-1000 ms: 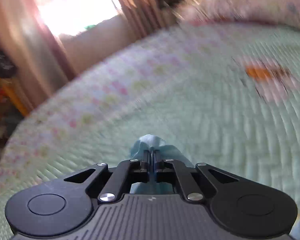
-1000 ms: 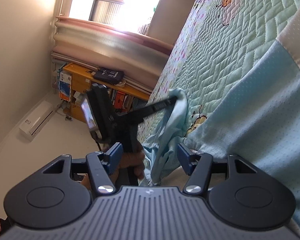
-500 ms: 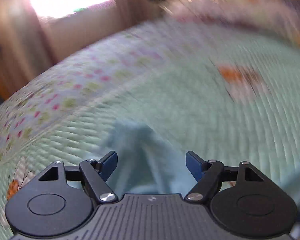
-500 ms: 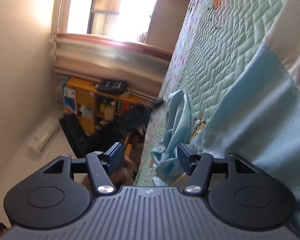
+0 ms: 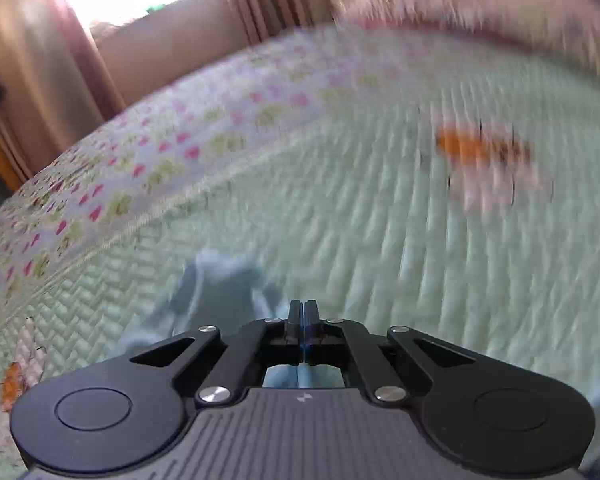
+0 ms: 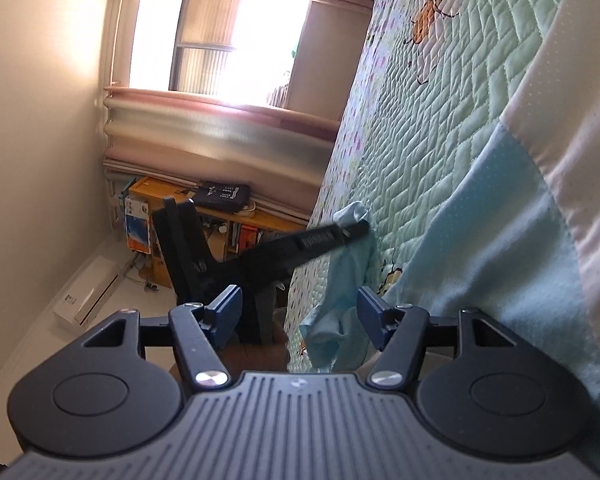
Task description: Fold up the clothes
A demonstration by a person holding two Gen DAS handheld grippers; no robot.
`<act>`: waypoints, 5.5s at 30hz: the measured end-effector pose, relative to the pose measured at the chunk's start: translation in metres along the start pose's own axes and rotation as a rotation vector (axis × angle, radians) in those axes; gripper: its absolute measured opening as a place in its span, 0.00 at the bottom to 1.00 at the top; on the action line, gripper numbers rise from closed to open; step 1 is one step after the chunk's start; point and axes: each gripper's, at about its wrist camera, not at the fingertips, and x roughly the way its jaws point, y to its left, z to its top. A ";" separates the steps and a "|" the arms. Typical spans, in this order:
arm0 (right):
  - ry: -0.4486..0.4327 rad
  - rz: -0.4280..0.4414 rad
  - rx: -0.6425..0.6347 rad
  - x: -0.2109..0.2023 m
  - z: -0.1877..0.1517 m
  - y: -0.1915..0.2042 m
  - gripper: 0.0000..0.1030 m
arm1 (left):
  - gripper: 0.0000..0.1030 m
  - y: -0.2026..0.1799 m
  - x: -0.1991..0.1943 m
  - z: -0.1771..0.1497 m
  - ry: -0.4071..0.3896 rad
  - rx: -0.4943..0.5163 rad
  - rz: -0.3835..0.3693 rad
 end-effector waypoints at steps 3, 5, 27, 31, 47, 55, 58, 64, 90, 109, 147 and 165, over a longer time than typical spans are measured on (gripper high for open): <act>-0.006 0.001 0.007 -0.002 0.000 -0.002 0.63 | 0.01 -0.009 -0.010 0.017 -0.121 -0.009 -0.031; -0.009 0.000 0.010 -0.002 0.000 -0.003 0.63 | 0.13 -0.016 -0.012 0.024 -0.170 0.003 -0.043; -0.010 -0.024 -0.025 0.007 -0.002 0.005 0.63 | 0.01 0.018 0.011 -0.010 0.013 -0.126 0.018; -0.010 -0.027 -0.031 0.007 -0.002 0.003 0.63 | 0.01 0.009 0.005 0.000 -0.116 -0.158 -0.035; 0.013 -0.034 -0.059 0.012 0.000 0.003 0.67 | 0.88 0.113 -0.064 -0.047 -0.130 -0.243 0.246; 0.016 -0.041 -0.082 0.013 -0.001 0.003 0.67 | 0.89 0.147 -0.026 -0.066 0.032 -0.221 0.319; 0.019 -0.044 -0.090 0.014 -0.002 0.003 0.67 | 0.91 0.151 -0.013 -0.073 0.051 -0.239 0.306; 0.020 -0.050 -0.105 0.016 -0.004 0.005 0.67 | 0.91 0.157 0.008 -0.076 0.068 -0.286 0.262; 0.029 -0.068 -0.153 0.028 -0.006 0.016 0.67 | 0.51 0.154 -0.011 -0.062 0.013 -0.215 0.370; 0.023 -0.048 -0.130 0.026 -0.005 0.006 0.67 | 0.93 0.126 0.030 -0.029 -0.051 -0.120 0.243; 0.041 -0.056 -0.089 0.028 0.000 0.007 0.67 | 0.46 0.025 -0.227 -0.216 -0.185 0.043 -0.281; 0.273 -0.200 -0.292 0.062 -0.021 0.059 0.72 | 0.89 0.109 -0.169 -0.221 -0.202 -0.942 -0.181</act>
